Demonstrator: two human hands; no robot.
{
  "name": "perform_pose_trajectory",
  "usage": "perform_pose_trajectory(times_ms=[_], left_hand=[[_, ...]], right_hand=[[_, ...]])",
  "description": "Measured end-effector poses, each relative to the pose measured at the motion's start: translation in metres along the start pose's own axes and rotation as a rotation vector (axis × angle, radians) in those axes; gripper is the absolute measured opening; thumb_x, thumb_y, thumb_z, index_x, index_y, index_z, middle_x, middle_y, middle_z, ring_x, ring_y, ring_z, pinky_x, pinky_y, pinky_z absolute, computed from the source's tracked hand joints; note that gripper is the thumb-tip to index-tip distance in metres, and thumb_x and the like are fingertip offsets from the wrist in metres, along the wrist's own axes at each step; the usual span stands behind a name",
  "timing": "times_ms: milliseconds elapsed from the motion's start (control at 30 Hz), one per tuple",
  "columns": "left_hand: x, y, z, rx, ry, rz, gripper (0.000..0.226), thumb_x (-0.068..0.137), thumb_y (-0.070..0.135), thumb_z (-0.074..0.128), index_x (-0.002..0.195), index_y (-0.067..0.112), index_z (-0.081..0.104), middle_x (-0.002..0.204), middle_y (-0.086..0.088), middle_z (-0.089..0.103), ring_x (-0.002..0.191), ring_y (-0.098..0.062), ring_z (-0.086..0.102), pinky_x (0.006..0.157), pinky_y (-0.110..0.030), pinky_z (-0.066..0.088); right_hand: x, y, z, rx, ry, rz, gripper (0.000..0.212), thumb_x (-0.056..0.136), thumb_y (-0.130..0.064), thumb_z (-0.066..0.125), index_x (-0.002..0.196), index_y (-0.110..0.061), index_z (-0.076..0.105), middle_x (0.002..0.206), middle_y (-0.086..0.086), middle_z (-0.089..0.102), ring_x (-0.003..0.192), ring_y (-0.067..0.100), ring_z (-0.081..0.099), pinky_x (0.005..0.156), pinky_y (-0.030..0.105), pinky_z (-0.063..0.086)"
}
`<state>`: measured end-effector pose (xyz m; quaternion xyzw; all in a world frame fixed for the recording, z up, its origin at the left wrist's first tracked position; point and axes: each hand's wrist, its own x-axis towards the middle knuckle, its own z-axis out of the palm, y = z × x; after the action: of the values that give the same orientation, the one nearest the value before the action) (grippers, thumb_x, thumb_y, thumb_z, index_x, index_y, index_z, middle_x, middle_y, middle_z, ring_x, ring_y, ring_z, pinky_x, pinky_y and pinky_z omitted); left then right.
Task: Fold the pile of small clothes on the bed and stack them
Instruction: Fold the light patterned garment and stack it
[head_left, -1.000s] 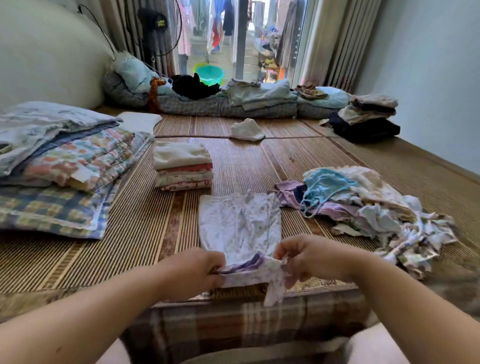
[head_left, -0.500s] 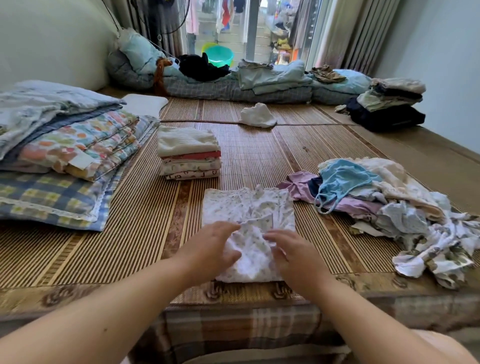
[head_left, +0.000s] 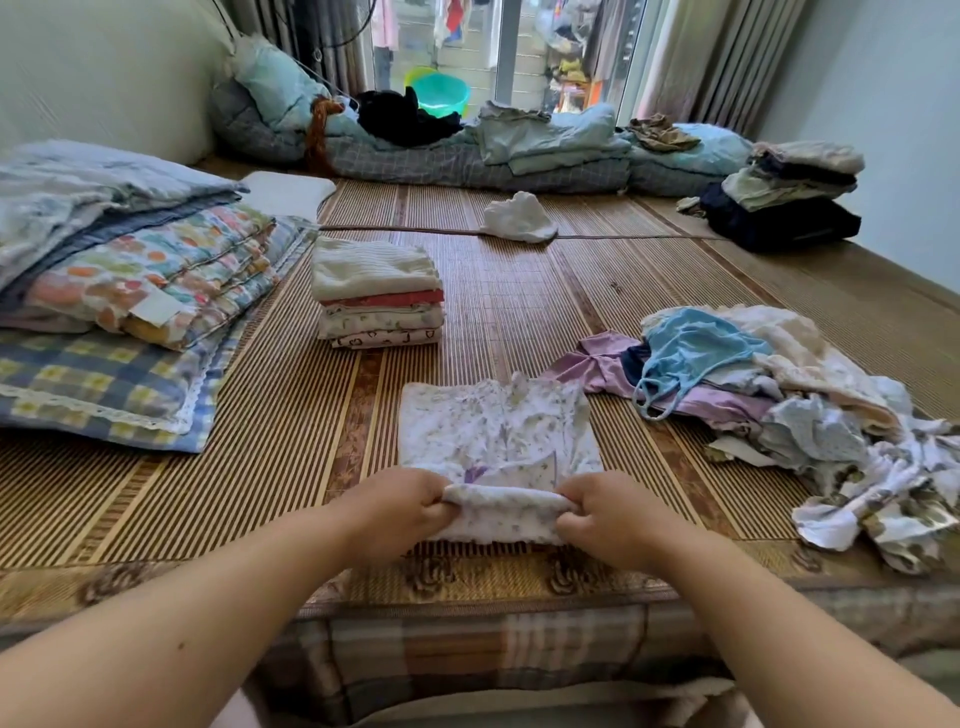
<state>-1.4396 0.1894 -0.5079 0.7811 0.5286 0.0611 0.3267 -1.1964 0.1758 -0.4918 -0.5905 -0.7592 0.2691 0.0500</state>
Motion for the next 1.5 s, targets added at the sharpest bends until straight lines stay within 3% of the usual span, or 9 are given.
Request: perform_pose_trajectory(times_ms=[200,400,600,767,867,1000,1133,1300,1500], left_hand=[[-0.009,0.013,-0.014,-0.385,-0.078,-0.028,0.029,0.099,0.029,0.047,0.084,0.011,0.063,0.077,-0.002,0.059,0.069,-0.016,0.054,0.067,-0.027,0.045],[0.032,0.011,-0.026,-0.567,0.155,-0.261,0.043,0.100,0.039,0.041,0.103,0.002,0.063,0.101,-0.016,0.067,0.084,-0.027,0.065,0.081,-0.046,0.056],[0.050,-0.005,-0.015,-0.168,0.398,-0.157,0.052,0.099,0.044,0.042,0.146,0.023,0.034,0.150,0.001,0.039,0.134,-0.021,0.040,0.105,-0.041,0.037],[0.042,-0.017,-0.003,0.348,0.004,0.028,0.053,0.095,0.060,0.036,0.145,0.045,0.028,0.158,0.017,0.012,0.148,-0.012,0.004,0.119,-0.052,0.010],[0.045,-0.021,-0.002,0.344,-0.016,-0.032,0.056,0.092,0.066,0.034,0.143,0.046,0.031,0.157,0.014,0.021,0.145,-0.012,0.018,0.116,-0.055,0.018],[0.045,-0.014,0.001,0.097,0.184,-0.102,0.044,0.092,0.056,0.048,0.130,0.033,0.053,0.141,0.007,0.049,0.127,-0.012,0.044,0.107,-0.045,0.039],[0.038,-0.025,0.006,0.063,0.315,-0.361,0.066,0.083,0.060,0.058,0.141,0.039,0.036,0.145,0.002,0.040,0.133,-0.023,0.036,0.108,-0.051,0.035],[0.032,-0.025,0.008,0.106,0.302,-0.463,0.074,0.081,0.063,0.058,0.145,0.036,0.030,0.142,-0.003,0.045,0.130,-0.027,0.040,0.106,-0.048,0.037],[0.030,-0.013,0.000,-0.187,0.309,-0.506,0.068,0.082,0.048,0.064,0.140,0.027,0.033,0.108,-0.003,0.059,0.067,-0.013,0.060,0.063,-0.031,0.055]], right_hand=[[0.000,-0.013,-0.040,0.219,-0.031,0.064,0.021,0.091,-0.017,0.051,0.071,-0.016,0.055,0.072,-0.001,0.056,0.060,0.011,0.049,0.052,0.019,0.040],[0.052,-0.016,-0.049,0.201,0.346,0.109,0.028,0.098,-0.022,0.049,0.125,-0.020,0.055,0.111,0.000,0.063,0.084,0.011,0.056,0.070,0.020,0.042],[0.059,-0.009,-0.009,0.086,0.424,0.125,0.037,0.098,-0.023,0.048,0.135,-0.022,0.049,0.135,0.000,0.055,0.118,0.016,0.054,0.096,0.031,0.044],[0.059,0.001,0.033,-0.065,0.090,0.152,0.059,0.095,-0.054,0.037,0.147,-0.026,0.032,0.154,0.002,0.032,0.143,0.021,0.027,0.113,0.044,0.030],[0.069,0.007,0.033,-0.109,0.028,0.196,0.064,0.092,-0.058,0.037,0.149,-0.030,0.026,0.159,0.001,0.019,0.146,0.020,0.016,0.116,0.049,0.023],[0.076,0.008,0.018,0.134,0.151,0.199,0.052,0.093,-0.047,0.050,0.140,-0.025,0.045,0.145,0.001,0.046,0.130,0.020,0.045,0.106,0.043,0.040],[0.076,0.021,0.004,0.215,0.410,0.346,0.055,0.093,-0.047,0.052,0.139,-0.017,0.044,0.139,0.006,0.051,0.125,0.025,0.049,0.099,0.038,0.041],[0.077,0.030,0.002,0.186,0.312,0.422,0.079,0.084,-0.068,0.051,0.140,-0.012,0.044,0.141,0.007,0.051,0.127,0.025,0.049,0.100,0.041,0.041],[0.083,0.008,0.010,-0.026,0.198,0.432,0.071,0.074,-0.072,0.059,0.110,-0.011,0.057,0.101,0.003,0.064,0.081,0.017,0.060,0.076,0.035,0.053]])
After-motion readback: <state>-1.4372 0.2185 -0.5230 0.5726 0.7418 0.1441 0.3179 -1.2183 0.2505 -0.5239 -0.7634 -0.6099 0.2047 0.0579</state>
